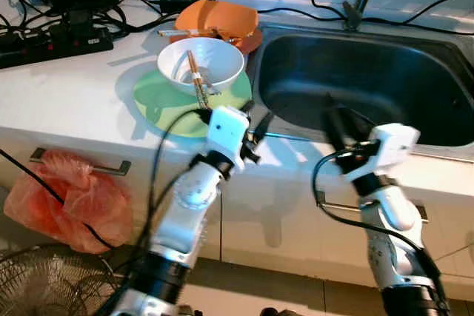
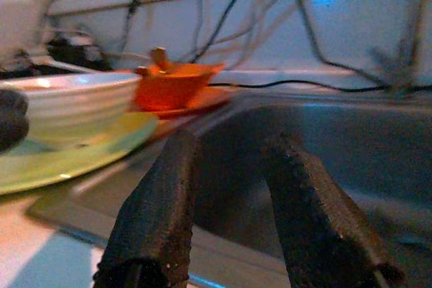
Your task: Kitchen organization
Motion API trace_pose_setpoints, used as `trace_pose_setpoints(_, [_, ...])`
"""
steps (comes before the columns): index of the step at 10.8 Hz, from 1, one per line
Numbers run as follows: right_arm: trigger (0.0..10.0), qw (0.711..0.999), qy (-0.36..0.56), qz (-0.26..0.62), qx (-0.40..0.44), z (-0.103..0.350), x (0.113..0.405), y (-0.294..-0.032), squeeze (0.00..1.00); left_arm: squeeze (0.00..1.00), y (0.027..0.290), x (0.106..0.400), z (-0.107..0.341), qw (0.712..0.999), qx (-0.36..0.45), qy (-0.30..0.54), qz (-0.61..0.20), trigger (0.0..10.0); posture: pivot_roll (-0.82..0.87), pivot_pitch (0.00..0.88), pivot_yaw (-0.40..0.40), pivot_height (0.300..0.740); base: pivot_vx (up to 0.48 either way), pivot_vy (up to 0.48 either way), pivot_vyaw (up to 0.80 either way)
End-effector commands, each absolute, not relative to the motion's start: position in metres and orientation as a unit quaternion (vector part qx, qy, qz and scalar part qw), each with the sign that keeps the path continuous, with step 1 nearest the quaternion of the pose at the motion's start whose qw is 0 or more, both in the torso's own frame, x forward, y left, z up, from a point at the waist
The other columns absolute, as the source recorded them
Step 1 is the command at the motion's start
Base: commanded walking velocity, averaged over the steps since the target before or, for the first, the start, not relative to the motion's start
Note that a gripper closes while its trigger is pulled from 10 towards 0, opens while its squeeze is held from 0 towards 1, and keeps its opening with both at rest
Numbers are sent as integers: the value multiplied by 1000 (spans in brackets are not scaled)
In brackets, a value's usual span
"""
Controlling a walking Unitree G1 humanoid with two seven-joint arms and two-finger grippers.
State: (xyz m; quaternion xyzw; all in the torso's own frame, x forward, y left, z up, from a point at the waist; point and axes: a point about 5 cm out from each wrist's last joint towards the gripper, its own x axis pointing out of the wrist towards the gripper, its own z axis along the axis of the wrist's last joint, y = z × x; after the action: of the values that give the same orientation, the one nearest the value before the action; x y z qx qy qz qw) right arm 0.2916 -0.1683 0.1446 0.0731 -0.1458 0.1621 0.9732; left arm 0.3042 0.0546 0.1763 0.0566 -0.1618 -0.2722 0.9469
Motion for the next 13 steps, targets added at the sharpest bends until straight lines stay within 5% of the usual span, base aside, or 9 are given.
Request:
trace_pose_setpoints(1, [10000,970,-140,178,90,145,294,-166,0,0,51,300,184,939,80,-183,-281,10000,163,112,-32,740,0,0,0])
trace_pose_setpoints(5, [10000,959,-123,229,110,138,295,-148,0,0,46,291,233,903,142,-286,-286,10000,187,101,-36,740,0,0,0])
trace_pose_setpoints(8, [10000,957,-121,238,114,136,297,-146,0,0,50,285,286,895,73,-352,-262,10000,193,92,-36,740,0,0,0])
trace_pose_setpoints(10, [10000,956,-122,240,115,136,298,-145,0,0,87,289,317,906,-64,-356,-222,10000,203,97,-37,740,0,0,0])
trace_pose_setpoints(13, [10000,954,-122,249,118,135,299,-143,0,0,157,282,305,907,-176,-291,-247,10000,222,106,-42,740,0,0,0])
